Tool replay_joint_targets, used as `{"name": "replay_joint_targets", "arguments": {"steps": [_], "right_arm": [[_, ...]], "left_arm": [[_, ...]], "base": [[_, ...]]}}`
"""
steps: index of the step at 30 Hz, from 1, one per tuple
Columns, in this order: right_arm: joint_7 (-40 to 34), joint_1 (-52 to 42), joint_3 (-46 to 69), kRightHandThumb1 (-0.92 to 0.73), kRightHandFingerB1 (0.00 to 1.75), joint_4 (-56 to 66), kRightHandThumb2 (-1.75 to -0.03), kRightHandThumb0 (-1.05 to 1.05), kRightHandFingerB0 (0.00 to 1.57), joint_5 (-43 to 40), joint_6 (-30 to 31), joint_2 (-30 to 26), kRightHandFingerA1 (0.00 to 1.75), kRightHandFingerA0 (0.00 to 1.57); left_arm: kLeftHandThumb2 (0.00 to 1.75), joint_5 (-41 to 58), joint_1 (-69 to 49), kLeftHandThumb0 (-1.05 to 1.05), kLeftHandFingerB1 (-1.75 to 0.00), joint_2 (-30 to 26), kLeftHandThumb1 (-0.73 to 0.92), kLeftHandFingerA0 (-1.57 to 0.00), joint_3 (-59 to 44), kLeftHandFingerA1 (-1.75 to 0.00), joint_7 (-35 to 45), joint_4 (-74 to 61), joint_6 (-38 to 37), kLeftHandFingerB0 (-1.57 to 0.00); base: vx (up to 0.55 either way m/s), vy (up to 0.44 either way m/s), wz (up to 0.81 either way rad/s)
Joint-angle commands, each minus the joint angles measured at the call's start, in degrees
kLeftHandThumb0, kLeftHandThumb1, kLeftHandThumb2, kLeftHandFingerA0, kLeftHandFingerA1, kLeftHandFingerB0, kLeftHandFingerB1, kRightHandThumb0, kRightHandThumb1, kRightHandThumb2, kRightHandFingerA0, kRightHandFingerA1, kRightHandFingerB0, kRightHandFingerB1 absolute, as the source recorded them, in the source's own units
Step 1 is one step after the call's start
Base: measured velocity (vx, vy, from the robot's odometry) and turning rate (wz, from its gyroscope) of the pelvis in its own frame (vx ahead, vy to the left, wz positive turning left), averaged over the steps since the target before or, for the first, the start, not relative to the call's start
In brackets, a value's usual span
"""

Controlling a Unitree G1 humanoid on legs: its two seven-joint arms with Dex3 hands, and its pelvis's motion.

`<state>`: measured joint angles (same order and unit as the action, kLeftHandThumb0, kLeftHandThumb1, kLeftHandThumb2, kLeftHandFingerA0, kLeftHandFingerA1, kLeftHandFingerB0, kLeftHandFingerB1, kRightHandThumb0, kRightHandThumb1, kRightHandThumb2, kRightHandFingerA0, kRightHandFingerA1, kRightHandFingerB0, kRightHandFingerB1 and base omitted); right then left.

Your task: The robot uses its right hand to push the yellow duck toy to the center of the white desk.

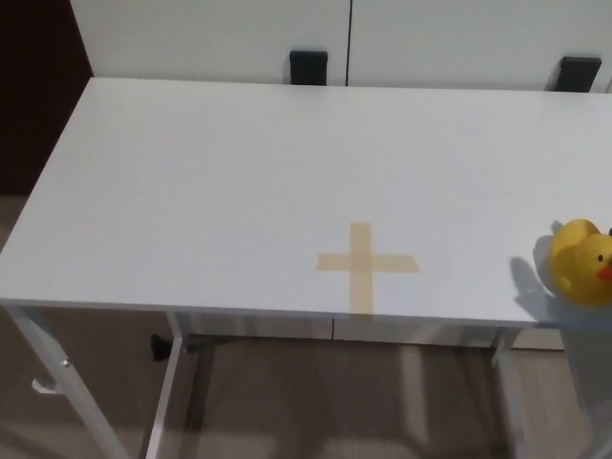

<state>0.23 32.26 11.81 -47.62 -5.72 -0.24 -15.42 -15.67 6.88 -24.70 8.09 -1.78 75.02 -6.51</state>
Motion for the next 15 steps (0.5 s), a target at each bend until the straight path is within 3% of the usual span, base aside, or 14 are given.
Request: {"name": "replay_joint_targets", "arguments": {"steps": [1, 3, 4, 5, 6, 15], "right_arm": [[-1.24, -0.94, 0.31, -0.92, 0.33, -0.16, -0.74, -0.81, 0.18, 0.19, -1.91, 1.31, 0.38, 0.28], [-1.24, -1.58, 0.07, -0.92, 0.35, -0.17, -0.75, -0.82, 0.19, 0.31, -2.17, 2.06, 0.39, 0.28], [-1.58, -2.65, -0.39, -0.76, 0.43, 0.24, -1.18, -0.77, 0.07, 0.6, -2.4, 3.13, 0.55, 0.29], [-1.69, -2.88, -0.48, -0.76, 0.43, 0.35, -1.18, -0.77, 0.07, 0.68, -2.45, 3.36, 0.55, 0.29], [-1.82, -3.01, -0.59, -0.92, 0.36, 0.36, -0.76, -0.82, 0.21, 0.78, -2.6, 3.65, 0.4, 0.31], [-2.87, -1.24, -1.2, -0.92, 0.37, 0.2, -0.75, -0.8, 0.25, 0.89, -2.98, 7.07, 0.41, 0.32]], "left_arm": [[0.62, -0.72, 0.09, -0.18, -0.59, -0.17, 0.66, -0.81, 0.2, -0.77, -0.61, 0.14, -0.58, -0.81], [0.66, -0.5, -0.09, -0.18, -0.61, -0.12, 0.66, -0.8, 0.07, -0.81, -0.52, -0.11, -0.88, -0.79], [0.65, -0.66, -0.11, -0.18, -0.59, 0.0, 0.67, -0.82, 0.25, -0.81, -0.71, 0.02, -0.81, -0.8], [0.65, -0.74, -0.09, -0.18, -0.59, 0.03, 0.67, -0.82, 0.32, -0.81, -0.77, 0.08, -0.76, -0.8], [0.65, -0.76, -0.09, -0.18, -0.6, 0.02, 0.67, -0.82, 0.35, -0.81, -0.77, 0.07, -0.74, -0.82], [0.65, -0.51, -0.17, -0.17, -0.6, 0.2, 0.66, -0.82, 0.22, -0.75, -0.95, 0.18, -1.09, -0.81]], "base": [[0.0, 0.0, 0.0], [0.0, 0.0, 0.0], [0.0, 0.0, 0.0], [0.0, 0.0, 0.0], [0.0, 0.0, 0.0], [0.0, 0.0, 0.0]]}}
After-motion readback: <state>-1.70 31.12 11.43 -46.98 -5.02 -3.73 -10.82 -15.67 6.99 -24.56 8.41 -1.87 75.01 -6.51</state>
